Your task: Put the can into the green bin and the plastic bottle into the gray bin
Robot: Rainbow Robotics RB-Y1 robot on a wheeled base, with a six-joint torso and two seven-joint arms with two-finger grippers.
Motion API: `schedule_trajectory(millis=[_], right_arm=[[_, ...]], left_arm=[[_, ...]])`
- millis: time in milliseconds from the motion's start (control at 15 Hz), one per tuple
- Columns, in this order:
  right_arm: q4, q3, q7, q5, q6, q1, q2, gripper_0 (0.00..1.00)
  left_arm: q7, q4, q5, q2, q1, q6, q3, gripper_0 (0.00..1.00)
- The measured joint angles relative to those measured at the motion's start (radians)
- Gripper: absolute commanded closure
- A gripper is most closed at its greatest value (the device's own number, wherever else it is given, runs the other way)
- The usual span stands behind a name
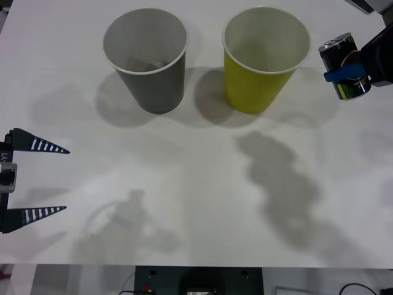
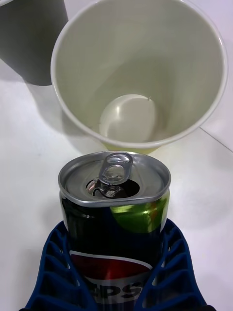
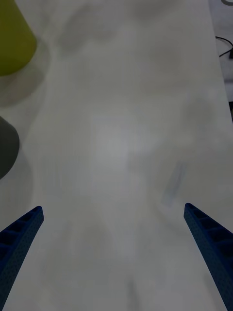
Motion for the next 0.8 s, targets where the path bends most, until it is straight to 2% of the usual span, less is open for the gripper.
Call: schedule_trajectory(millis=[267,467,667,800], right_arm=[[0.154,0.178,0.000,0.065,-0.033,-0.236,0.044,1.00],[0.304,0.273,0.000,0.149,-0.089,-0.406,0.130,1.00],[0.469,0.366,0.000,0.203,-0.091,-0.544,0.220,1.00],[0.554,0.388,0.000,0.247,-0.091,-0.595,0.288,1.00]], left_arm=[[0.000,0.000,0.000,0.000,0.000,0.000,0.000,0.00],[0.000,0.000,0.000,0.000,0.000,0.000,0.000,0.00],[0.000,0.000,0.000,0.000,0.000,0.000,0.000,0.00],[0.000,0.000,0.000,0.000,0.000,0.000,0.000,0.00]])
